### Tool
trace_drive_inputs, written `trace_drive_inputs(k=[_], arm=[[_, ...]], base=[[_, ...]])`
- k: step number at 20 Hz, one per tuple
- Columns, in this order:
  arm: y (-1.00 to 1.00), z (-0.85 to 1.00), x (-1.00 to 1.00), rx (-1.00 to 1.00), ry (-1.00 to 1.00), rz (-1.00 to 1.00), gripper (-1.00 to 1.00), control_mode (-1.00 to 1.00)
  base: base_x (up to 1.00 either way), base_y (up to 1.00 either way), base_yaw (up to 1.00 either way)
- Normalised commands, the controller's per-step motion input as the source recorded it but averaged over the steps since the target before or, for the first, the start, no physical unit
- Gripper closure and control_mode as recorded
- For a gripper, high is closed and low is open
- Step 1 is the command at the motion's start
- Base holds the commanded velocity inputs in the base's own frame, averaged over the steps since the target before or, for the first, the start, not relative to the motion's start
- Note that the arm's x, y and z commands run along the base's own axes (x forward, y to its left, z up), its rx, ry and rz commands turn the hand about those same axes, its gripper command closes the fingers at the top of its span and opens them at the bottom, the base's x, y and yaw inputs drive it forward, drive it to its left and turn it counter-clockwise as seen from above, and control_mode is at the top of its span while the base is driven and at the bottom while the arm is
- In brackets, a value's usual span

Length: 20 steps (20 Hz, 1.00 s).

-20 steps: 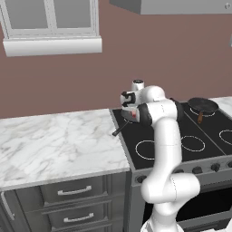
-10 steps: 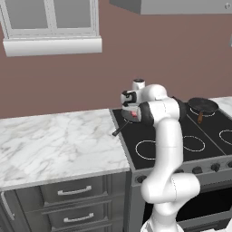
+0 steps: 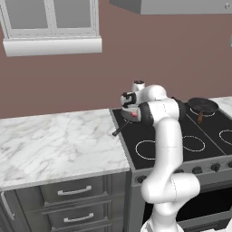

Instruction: Place one of the steaks on the plate and the other in the bowl. Then place the bowl in the fridge.

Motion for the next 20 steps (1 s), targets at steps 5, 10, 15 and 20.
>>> trace_drive_inputs(k=[5,10,15,20], arm=[[0.01,0.0,0.2,0.0,0.01,0.0,-1.0,-1.0],[0.0,-0.24,0.19,0.0,0.0,0.0,-1.0,-1.0],[0.0,-0.28,0.11,0.0,0.0,0.0,-1.0,-1.0],[0.0,-0.05,0.14,0.0,0.0,0.0,-1.0,-1.0]], base=[[0.0,0.0,0.0],[0.0,0.0,0.0],[0.0,0.0,0.0],[0.0,0.0,0.0]])
